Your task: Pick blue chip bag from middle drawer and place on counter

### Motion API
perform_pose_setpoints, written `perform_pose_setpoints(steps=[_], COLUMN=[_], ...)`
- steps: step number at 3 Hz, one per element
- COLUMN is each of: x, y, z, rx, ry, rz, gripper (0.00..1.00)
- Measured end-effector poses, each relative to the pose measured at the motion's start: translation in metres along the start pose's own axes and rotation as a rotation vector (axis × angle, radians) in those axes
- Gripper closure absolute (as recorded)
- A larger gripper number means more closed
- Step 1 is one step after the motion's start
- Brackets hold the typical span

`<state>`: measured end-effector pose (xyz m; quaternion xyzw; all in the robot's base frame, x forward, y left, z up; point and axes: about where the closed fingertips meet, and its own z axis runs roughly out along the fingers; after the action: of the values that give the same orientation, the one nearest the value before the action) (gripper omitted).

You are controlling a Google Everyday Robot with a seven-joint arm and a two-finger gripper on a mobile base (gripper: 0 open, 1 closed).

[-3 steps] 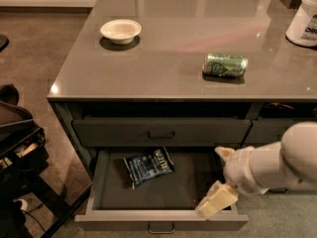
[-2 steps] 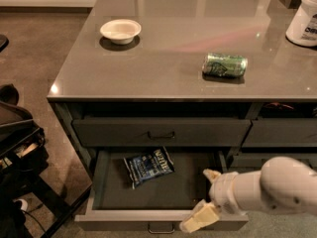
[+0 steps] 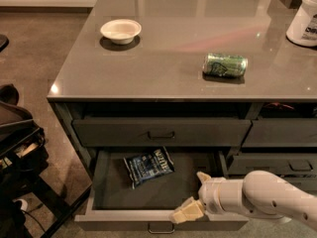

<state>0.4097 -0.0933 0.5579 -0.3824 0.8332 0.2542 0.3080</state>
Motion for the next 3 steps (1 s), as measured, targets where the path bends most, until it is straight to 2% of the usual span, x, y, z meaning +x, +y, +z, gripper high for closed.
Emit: perform_pose_setpoints(steps=[1, 2, 3], x=[-0.006, -0.020, -0.027], y=[-0.007, -0.029, -0.051], z=[0.010, 0.055, 0.101], rx=[0.028, 0.062, 0.090], ry=[-0.047, -0.143, -0.224], rz=[0.012, 0.024, 0.071], gripper=[0.00, 0.00, 0.00])
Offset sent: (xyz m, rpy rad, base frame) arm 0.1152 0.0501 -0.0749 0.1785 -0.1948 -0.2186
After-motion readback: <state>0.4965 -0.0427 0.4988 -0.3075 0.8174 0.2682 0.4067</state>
